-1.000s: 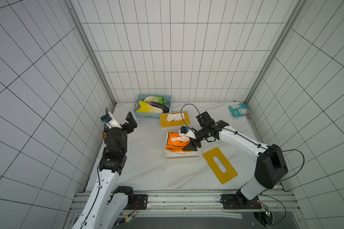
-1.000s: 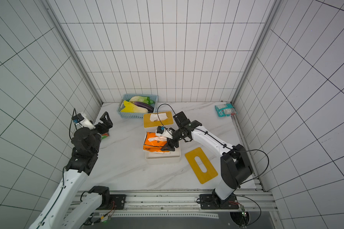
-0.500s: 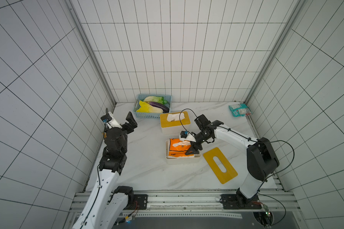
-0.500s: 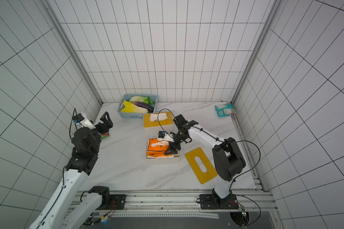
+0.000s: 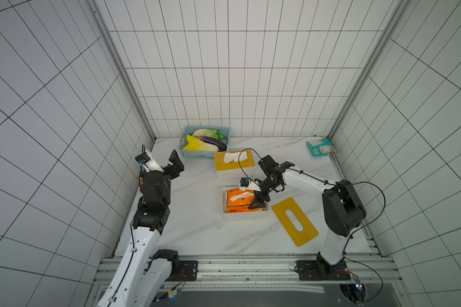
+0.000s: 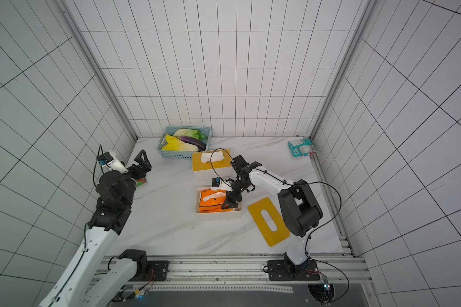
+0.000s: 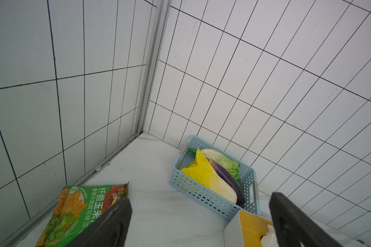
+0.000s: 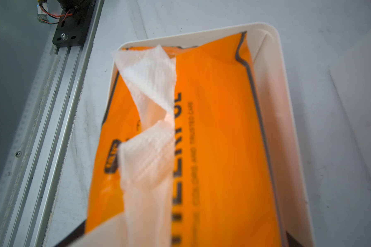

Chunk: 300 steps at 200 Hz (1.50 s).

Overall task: Put the tissue paper into the tissue box
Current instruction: Place the paper towel in the tissue box, then move the box lid to the center of the board.

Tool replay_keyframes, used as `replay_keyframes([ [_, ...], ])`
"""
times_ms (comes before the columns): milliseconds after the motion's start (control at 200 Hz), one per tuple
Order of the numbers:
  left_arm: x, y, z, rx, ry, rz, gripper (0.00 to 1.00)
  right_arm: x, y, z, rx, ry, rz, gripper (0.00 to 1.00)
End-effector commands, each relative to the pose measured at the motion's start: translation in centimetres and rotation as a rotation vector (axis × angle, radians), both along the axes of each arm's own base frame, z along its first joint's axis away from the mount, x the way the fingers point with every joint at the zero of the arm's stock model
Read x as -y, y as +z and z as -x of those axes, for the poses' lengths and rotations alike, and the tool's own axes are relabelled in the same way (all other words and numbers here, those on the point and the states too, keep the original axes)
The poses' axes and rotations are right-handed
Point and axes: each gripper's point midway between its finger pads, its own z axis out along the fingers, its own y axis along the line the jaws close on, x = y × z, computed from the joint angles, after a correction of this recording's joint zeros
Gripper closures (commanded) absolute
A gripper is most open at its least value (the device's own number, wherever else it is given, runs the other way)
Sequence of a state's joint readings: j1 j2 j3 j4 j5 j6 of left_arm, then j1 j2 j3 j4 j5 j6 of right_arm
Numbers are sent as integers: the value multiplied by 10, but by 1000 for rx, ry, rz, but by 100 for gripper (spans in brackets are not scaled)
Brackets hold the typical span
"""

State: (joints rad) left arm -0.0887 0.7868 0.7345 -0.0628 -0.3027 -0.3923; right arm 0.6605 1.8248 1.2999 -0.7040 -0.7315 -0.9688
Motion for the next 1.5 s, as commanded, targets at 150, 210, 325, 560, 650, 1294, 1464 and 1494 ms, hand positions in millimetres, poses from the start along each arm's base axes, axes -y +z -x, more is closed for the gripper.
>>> replay_keyframes([
  [150,0,1,-1,13,-6,-7,2,1,21,-7,64,-19,-12,2],
  [210,0,1,-1,14,-6,-7,1,3,33,-8,103,-32,-28,0],
  [325,0,2,-1,15,-6,-7,2,7,61,-13,200,-87,-82,1],
  [560,0,2,-1,16,-7,-5,2,22,131,-31,314,-446,-257,1],
  [650,1,2,-1,19,-9,-4,1,38,155,-44,294,-695,-335,1],
  [1294,1,2,-2,16,-14,-2,2,190,21,3,-179,-1669,-31,1],
  [1464,2,1,-3,13,-15,-2,2,181,-11,31,-394,-1677,39,1],
  [1494,2,1,-2,15,-15,-1,2,179,-15,34,-424,-1678,38,1],
])
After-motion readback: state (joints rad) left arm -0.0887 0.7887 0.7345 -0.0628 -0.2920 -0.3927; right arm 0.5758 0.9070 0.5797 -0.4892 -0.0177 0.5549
